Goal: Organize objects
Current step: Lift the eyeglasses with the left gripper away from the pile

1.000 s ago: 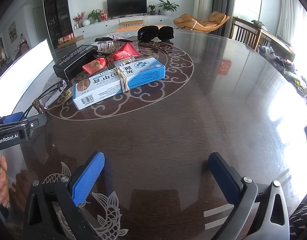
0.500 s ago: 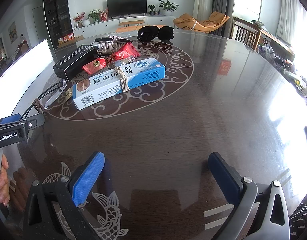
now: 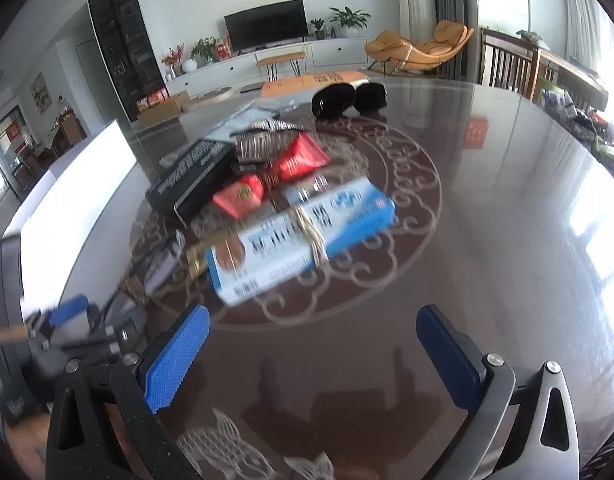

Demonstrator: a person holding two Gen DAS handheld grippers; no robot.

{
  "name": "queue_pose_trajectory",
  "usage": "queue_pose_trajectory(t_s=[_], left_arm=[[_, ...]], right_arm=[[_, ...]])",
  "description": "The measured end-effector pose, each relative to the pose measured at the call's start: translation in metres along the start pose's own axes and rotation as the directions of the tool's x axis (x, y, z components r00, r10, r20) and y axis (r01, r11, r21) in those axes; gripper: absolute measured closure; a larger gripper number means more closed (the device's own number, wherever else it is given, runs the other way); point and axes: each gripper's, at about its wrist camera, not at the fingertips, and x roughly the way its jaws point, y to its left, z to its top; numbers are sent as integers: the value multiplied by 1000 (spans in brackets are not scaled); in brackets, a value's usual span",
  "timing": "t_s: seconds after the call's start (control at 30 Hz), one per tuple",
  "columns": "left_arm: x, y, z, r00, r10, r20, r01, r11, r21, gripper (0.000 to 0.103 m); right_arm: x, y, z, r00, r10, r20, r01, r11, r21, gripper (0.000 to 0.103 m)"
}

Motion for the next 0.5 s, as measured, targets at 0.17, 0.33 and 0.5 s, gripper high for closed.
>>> queue_pose_trajectory(t_s=[0.17,0.33,0.5], left_arm=[[-2,0,-2,999,-31,-11,32,998,46,0],[-9,6,-8,996,-68,-56,75,990,120,0],[-18,-8,4,991,-129,-17,130,976,175,1]], right_arm=[[51,10,26,990,-73,-123,75,997,11,0],[34,-37,2,981,-126,-149,131,991,29,1],[16,-72,-9,983,-92,-161,110,988,104,0]])
